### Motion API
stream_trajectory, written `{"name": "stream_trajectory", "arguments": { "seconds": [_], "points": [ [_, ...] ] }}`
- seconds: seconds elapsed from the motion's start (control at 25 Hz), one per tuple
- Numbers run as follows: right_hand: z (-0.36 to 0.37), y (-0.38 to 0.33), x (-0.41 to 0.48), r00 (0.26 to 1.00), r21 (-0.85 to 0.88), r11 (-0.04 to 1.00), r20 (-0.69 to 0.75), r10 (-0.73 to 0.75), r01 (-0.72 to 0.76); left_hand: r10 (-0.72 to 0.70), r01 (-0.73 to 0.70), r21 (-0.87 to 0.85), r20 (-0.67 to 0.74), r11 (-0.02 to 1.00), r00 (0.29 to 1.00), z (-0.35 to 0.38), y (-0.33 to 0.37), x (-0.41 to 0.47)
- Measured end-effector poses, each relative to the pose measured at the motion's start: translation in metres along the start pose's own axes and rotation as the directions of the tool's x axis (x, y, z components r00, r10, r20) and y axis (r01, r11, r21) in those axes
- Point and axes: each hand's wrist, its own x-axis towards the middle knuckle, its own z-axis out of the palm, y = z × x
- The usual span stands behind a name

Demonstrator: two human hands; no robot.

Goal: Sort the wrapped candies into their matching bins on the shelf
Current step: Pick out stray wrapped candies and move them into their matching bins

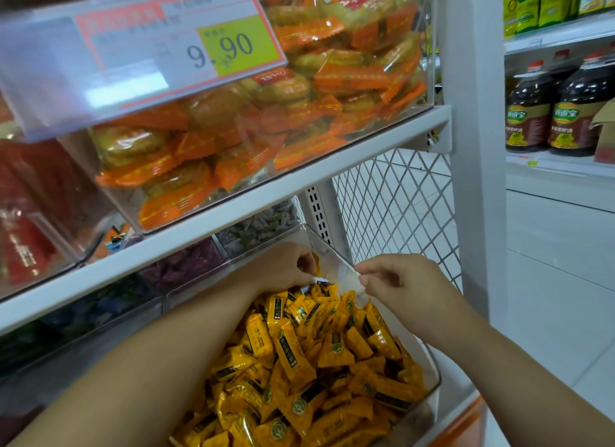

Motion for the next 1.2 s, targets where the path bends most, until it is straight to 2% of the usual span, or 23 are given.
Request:
{"name": "stream_trajectory", "arguments": {
  "seconds": [0.28, 0.44, 0.56, 0.68, 0.76, 0.92, 1.0, 1.08, 1.2],
  "points": [
    [0.002, -0.007, -0.004, 0.998, -0.1, 0.995, -0.051, -0.029, 0.024, -0.042, 0.025, -0.08, -0.22, 0.996, 0.975, -0.012, 0.004, -0.032],
    [0.007, -0.025, -0.008, 0.983, -0.16, 0.982, -0.136, -0.119, 0.097, -0.157, 0.09, -0.177, -0.407, 0.98, 0.9, -0.022, 0.013, -0.077],
    [0.022, -0.051, -0.019, 0.98, -0.167, 0.975, -0.116, -0.164, 0.144, -0.199, 0.11, -0.203, -0.497, 0.973, 0.845, -0.028, 0.015, -0.129],
    [0.048, -0.079, -0.04, 0.97, -0.181, 0.956, -0.038, -0.242, 0.231, -0.192, 0.079, -0.22, -0.556, 0.972, 0.808, -0.03, 0.003, -0.186],
    [0.072, -0.094, -0.059, 0.955, -0.184, 0.937, 0.051, -0.293, 0.297, -0.224, 0.109, -0.225, -0.588, 0.968, 0.778, -0.028, -0.011, -0.229],
    [0.112, -0.104, -0.084, 0.914, -0.217, 0.9, 0.243, -0.325, 0.377, -0.395, 0.368, -0.174, -0.592, 0.914, 0.702, -0.019, -0.048, -0.291],
    [0.121, -0.107, -0.087, 0.898, -0.262, 0.88, 0.312, -0.311, 0.396, -0.463, 0.449, -0.168, -0.543, 0.877, 0.701, -0.014, -0.063, -0.312],
    [0.122, -0.107, -0.085, 0.896, -0.283, 0.875, 0.332, -0.295, 0.393, -0.463, 0.45, -0.158, -0.513, 0.879, 0.723, -0.009, -0.068, -0.317],
    [0.117, -0.102, -0.079, 0.894, -0.296, 0.87, 0.343, -0.289, 0.395, -0.418, 0.307, -0.288, -0.525, 0.907, 0.741, -0.005, -0.049, -0.3]
  ]
}}
